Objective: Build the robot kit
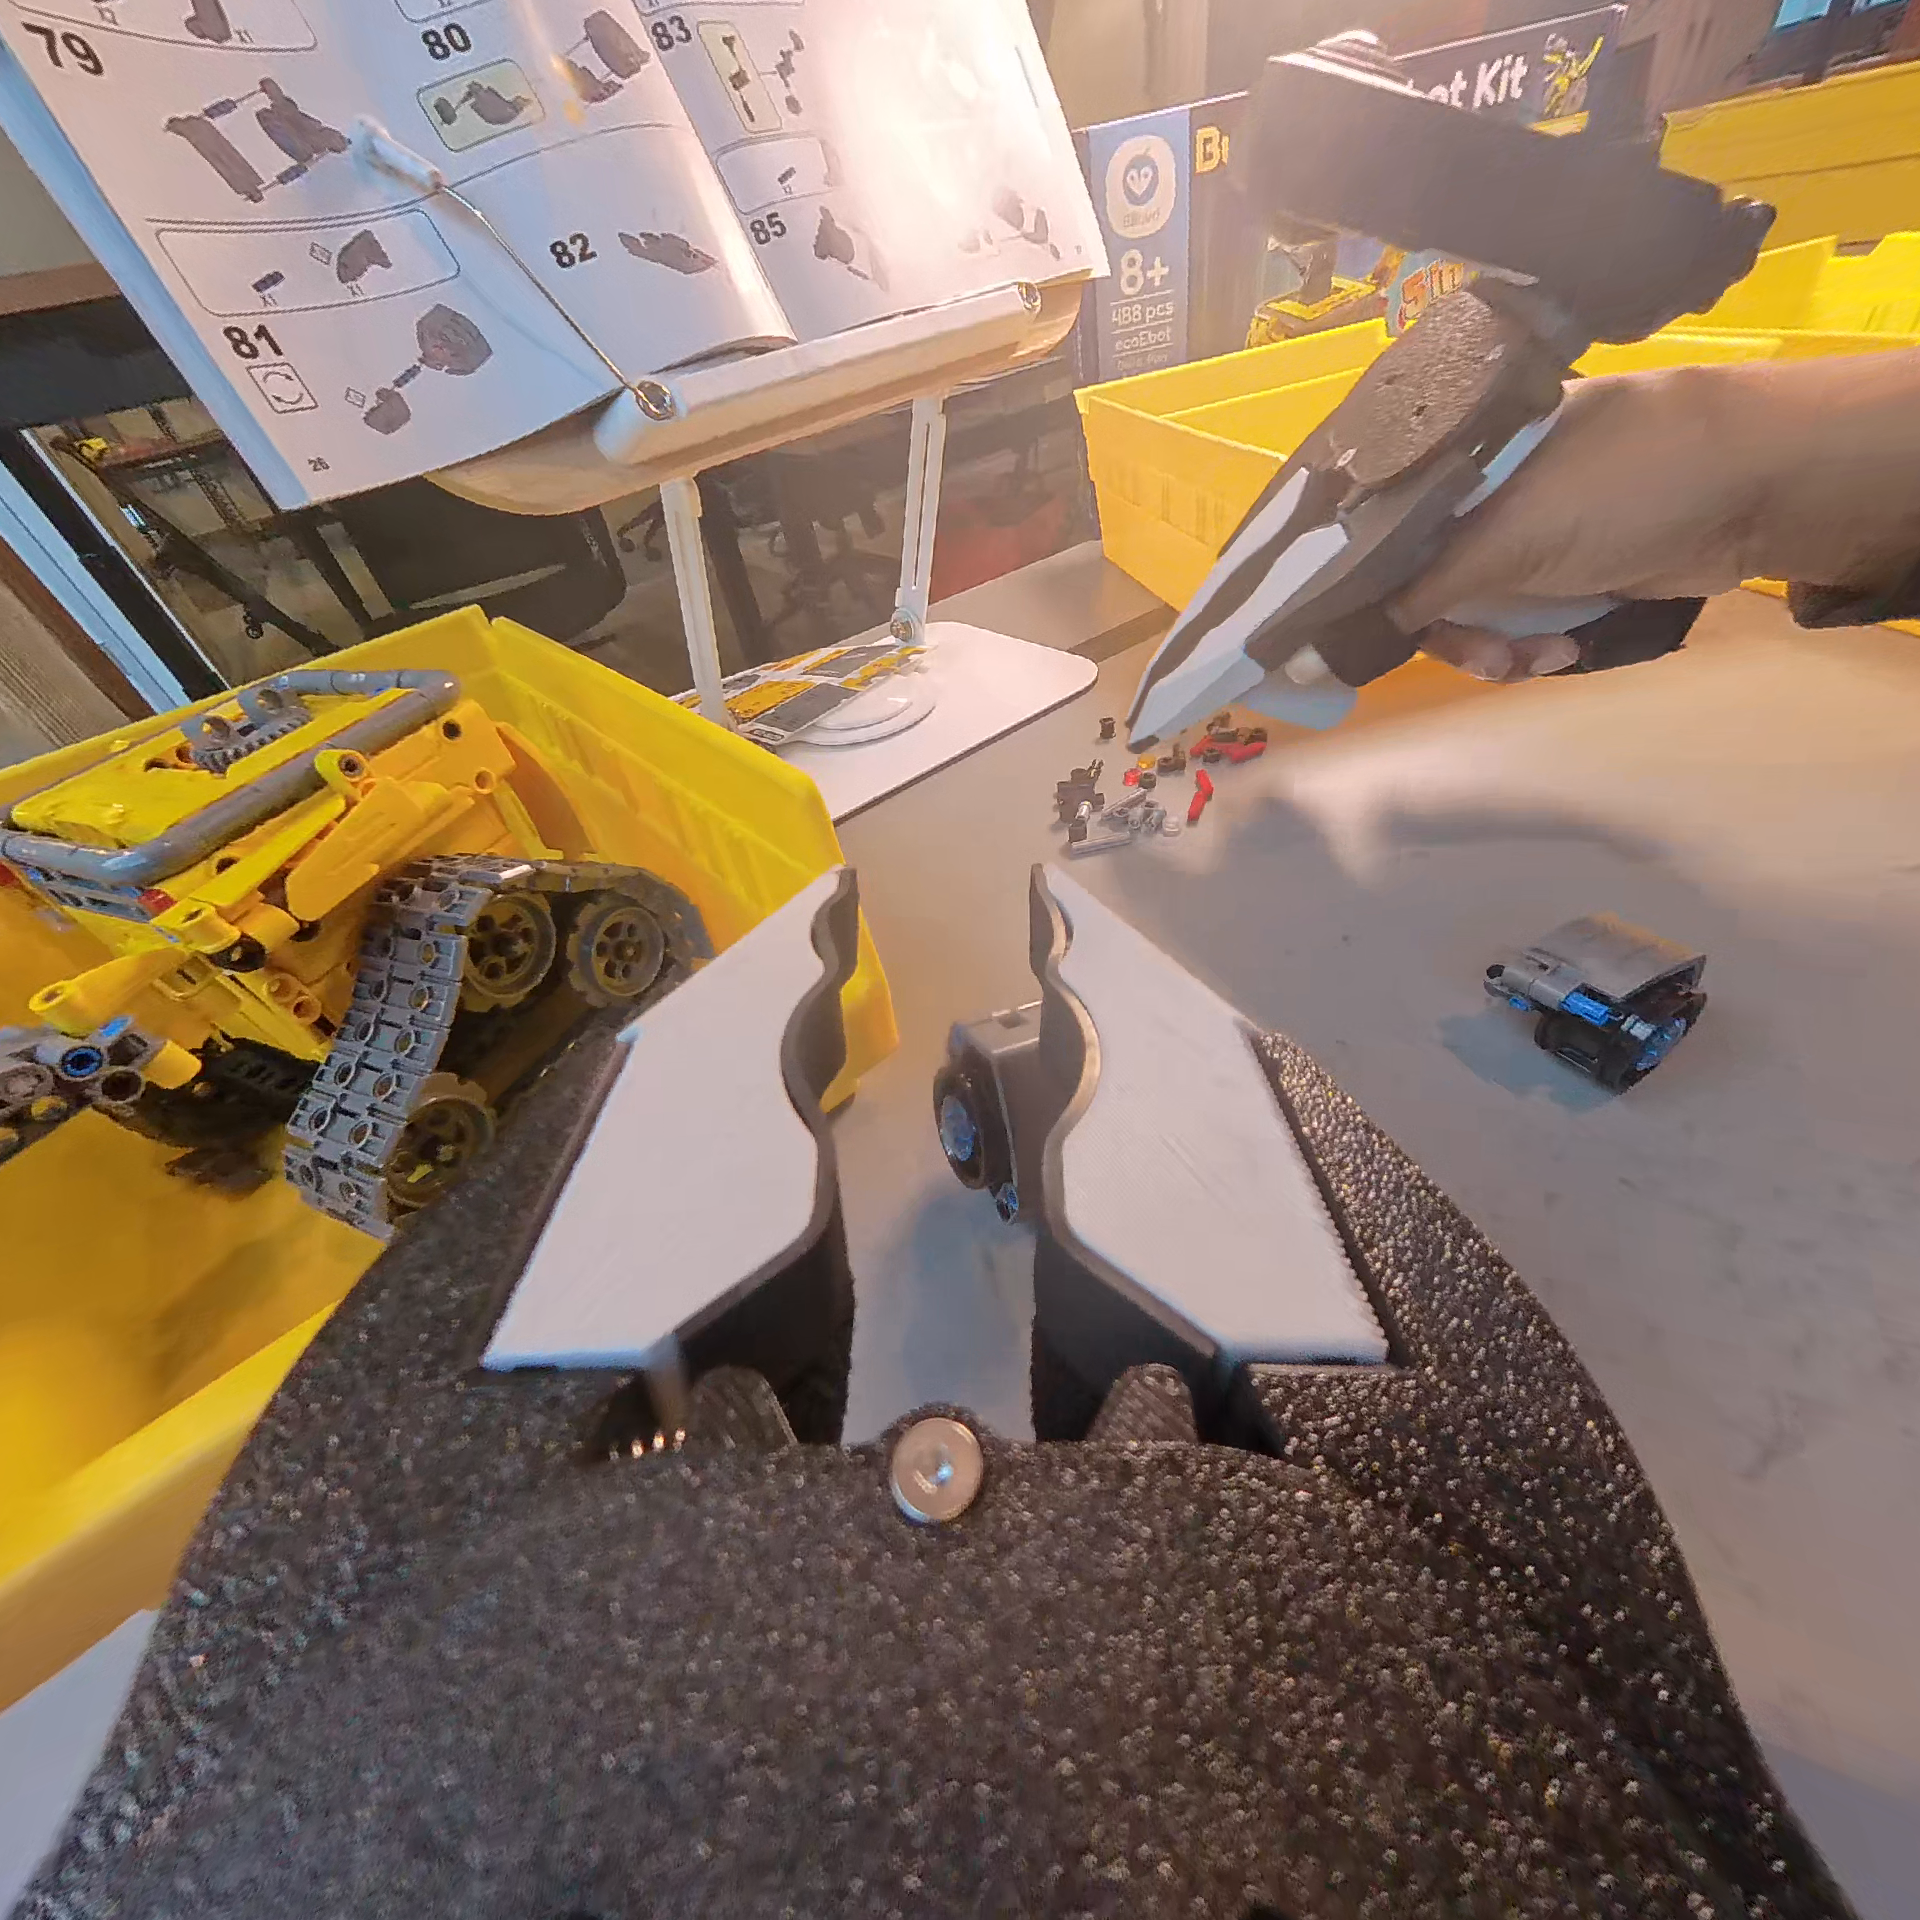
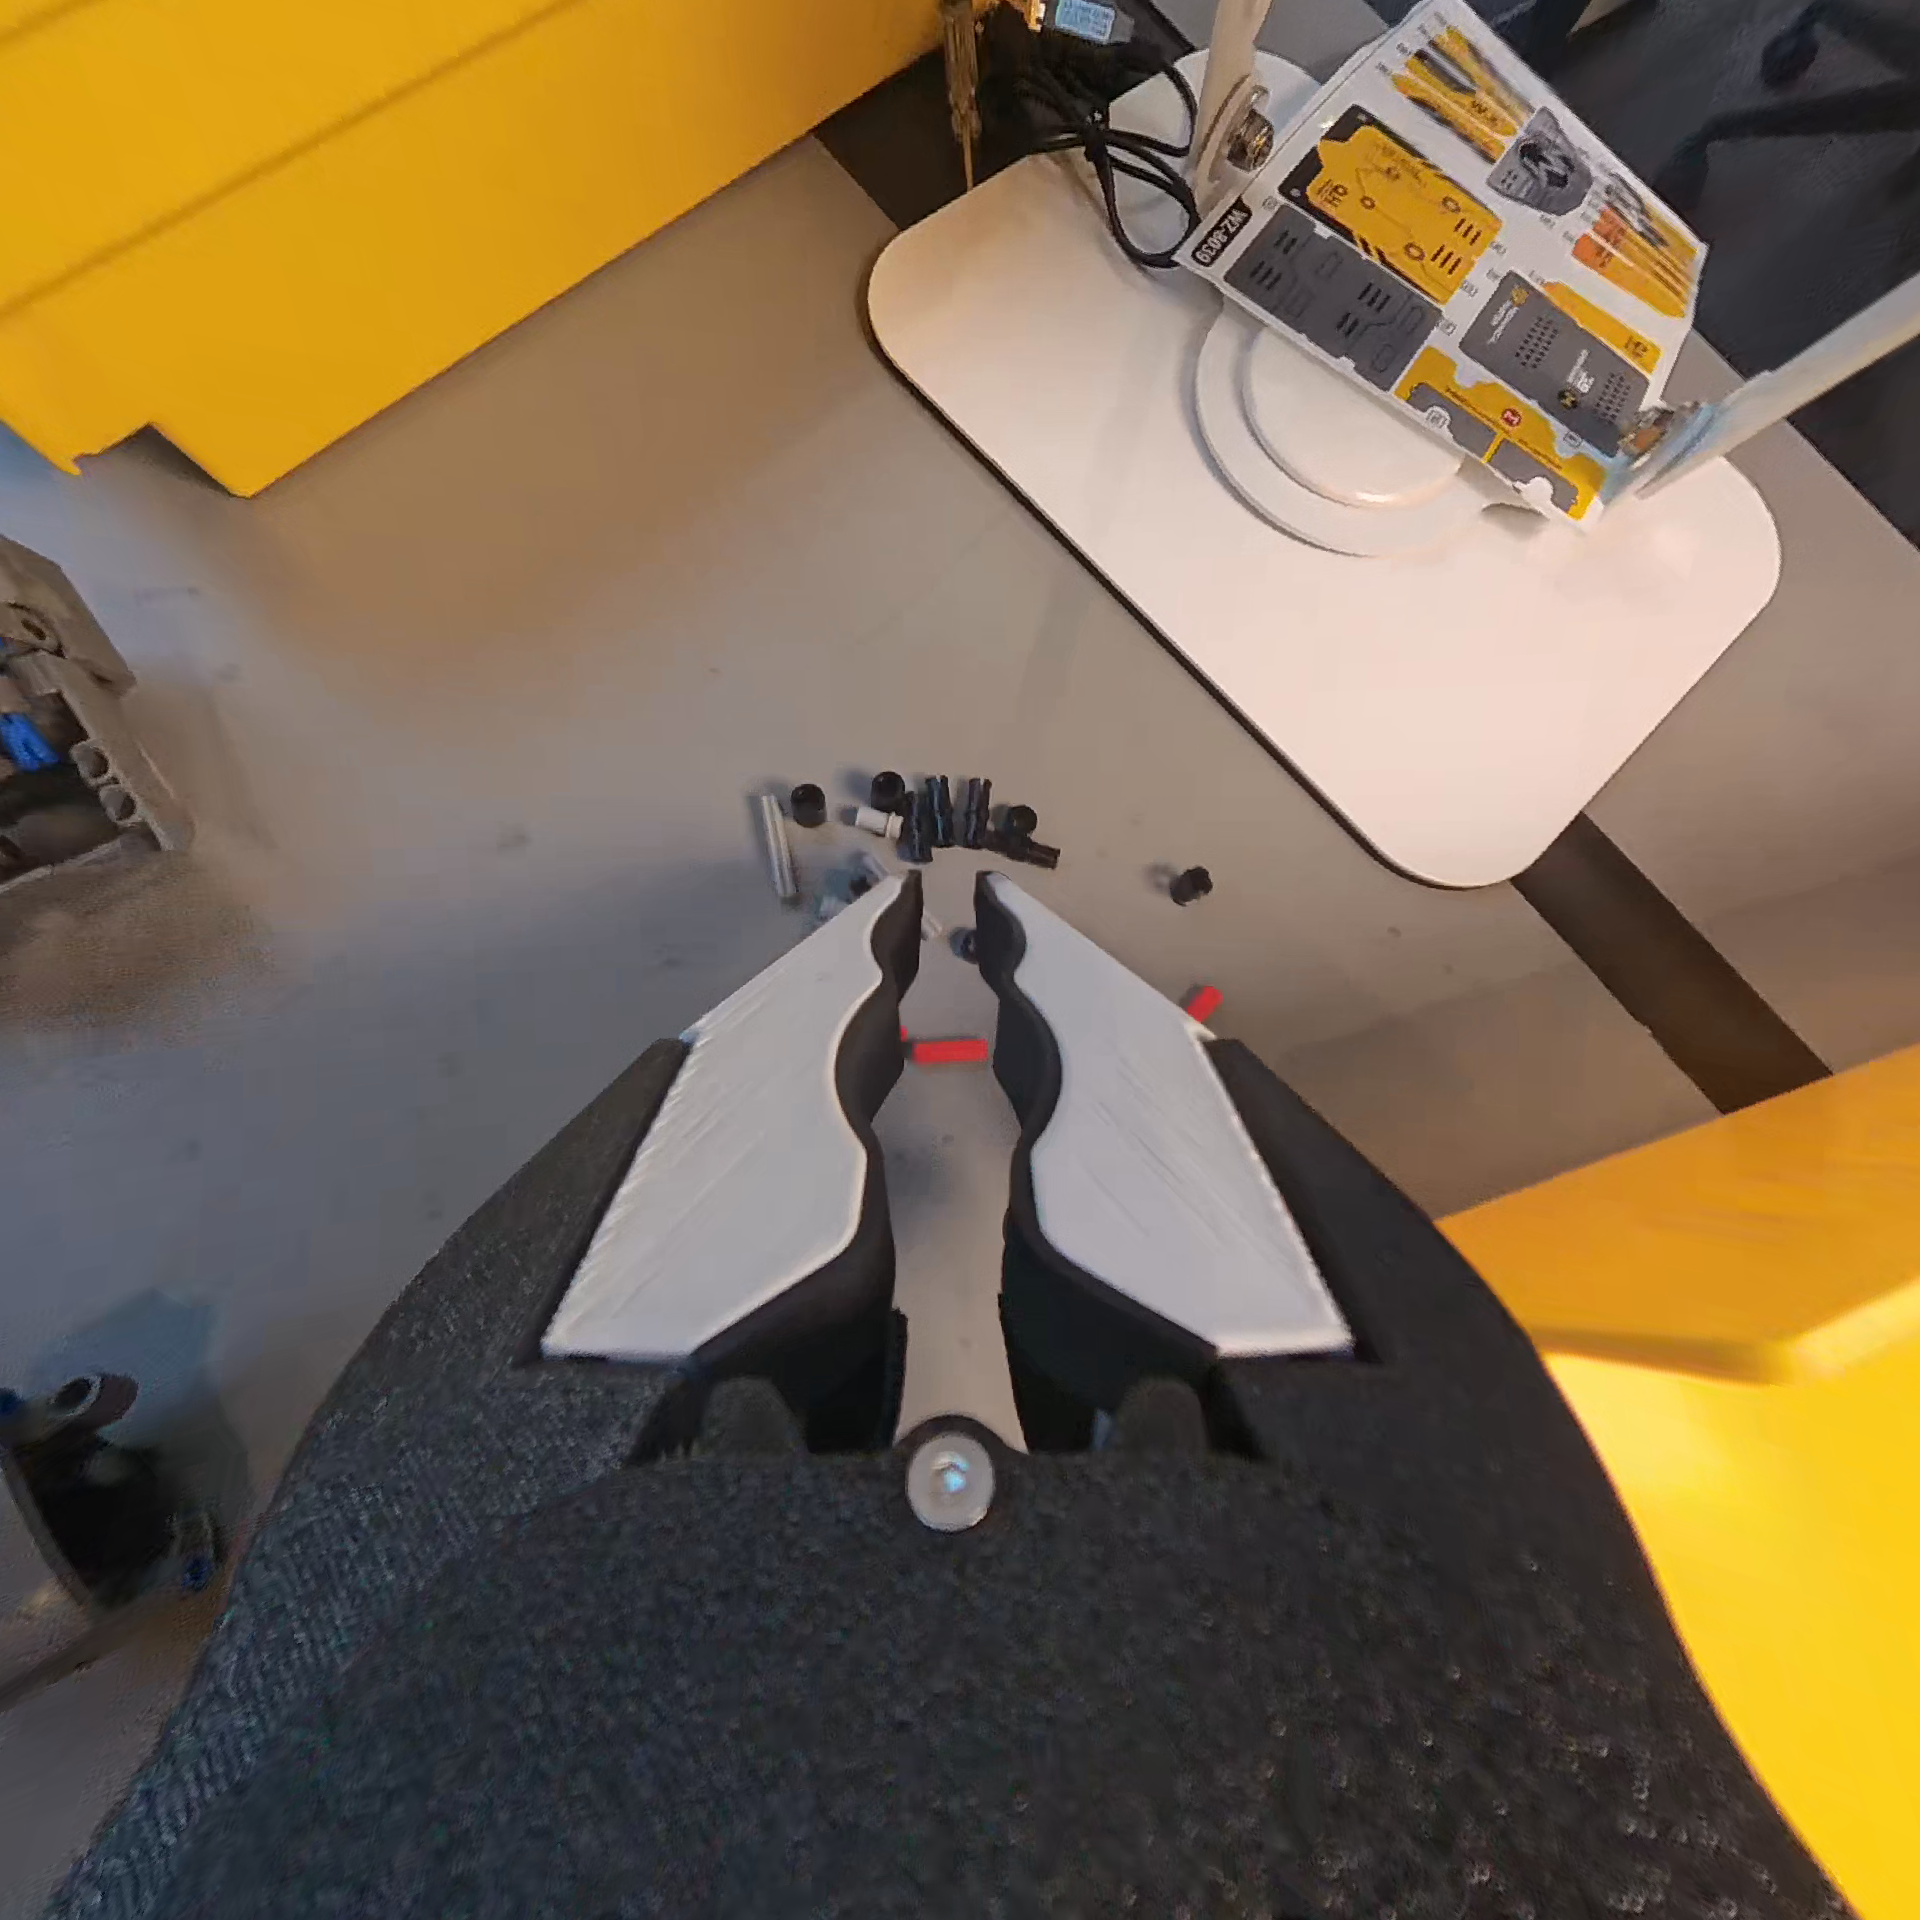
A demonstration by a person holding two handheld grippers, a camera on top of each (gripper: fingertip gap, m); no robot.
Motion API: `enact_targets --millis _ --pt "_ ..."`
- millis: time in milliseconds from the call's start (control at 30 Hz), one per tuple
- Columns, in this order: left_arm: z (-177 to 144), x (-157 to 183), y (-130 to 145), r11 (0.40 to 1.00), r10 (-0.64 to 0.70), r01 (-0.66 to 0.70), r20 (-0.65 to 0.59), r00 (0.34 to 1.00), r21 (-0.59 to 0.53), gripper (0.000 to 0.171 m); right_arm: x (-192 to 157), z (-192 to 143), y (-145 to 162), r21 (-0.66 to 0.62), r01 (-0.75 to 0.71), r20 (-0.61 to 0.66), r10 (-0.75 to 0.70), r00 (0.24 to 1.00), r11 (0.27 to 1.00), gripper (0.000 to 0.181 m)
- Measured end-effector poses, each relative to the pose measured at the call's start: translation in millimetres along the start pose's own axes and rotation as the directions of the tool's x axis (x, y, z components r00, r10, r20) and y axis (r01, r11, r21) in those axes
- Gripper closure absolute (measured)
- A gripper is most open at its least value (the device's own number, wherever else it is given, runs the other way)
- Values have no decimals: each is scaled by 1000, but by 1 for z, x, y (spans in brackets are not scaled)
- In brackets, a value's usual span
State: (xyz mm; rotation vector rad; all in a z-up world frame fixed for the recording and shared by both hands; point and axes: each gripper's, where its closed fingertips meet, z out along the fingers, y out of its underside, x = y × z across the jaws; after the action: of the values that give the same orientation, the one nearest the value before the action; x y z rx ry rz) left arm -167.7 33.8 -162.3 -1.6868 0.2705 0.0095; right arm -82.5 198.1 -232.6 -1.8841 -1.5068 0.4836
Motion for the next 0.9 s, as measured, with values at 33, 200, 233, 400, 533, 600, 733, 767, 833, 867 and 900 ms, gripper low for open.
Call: enact_targets --millis 33,200,233,400,533,600,733,767,833,867,900 --pt "0 0 0 1000 0 0 2 1000 0 139 -1 5 -2 -20 6 4 -6 1000 1000 173" --pt "-2 -1 -4 1000 -1 1 2 1000 11 139 -1 27 -2 -114 46 9 -45 999 992 175" --pt "-3 -1 -5 1000 1 -1 1 1000 13 139 -1 29 -1 -127 51 11 -50 999 991 175" --pt "-3 0 -7 1000 1 -1 -4 1000 20 139 -4 29 1 -141 42 42 -37 998 989 177" --pt "-3 1 -7 1000 1 -1 -8 1000 19 139 -4 29 7 -157 40 58 -31 998 987 174" --pt "-3 1 -7 1000 1 -1 -9 1000 19 139 -4 29 7 -149 28 72 -17 997 988 174" --pt "-3 1 -7 1000 1 -1 -9 1000 18 139 -4 30 7 -142 20 92 -7 996 990 175" --pt "-3 1 -7 1000 1 -1 -10 1000 18 139 -4 30 7 -139 21 96 -8 995 990 175" --pt "-2 1 -6 1000 1 -1 -10 1000 18 139 -5 29 6 -129 32 108 -18 994 991 176" --pt "-2 1 -6 1000 2 -1 -10 1000 17 139 -6 28 5 -114 36 121 -22 992 993 179" --pt "-2 1 -6 1000 2 -2 -10 1000 16 139 -7 26 1 -87 40 129 -28 991 995 181"
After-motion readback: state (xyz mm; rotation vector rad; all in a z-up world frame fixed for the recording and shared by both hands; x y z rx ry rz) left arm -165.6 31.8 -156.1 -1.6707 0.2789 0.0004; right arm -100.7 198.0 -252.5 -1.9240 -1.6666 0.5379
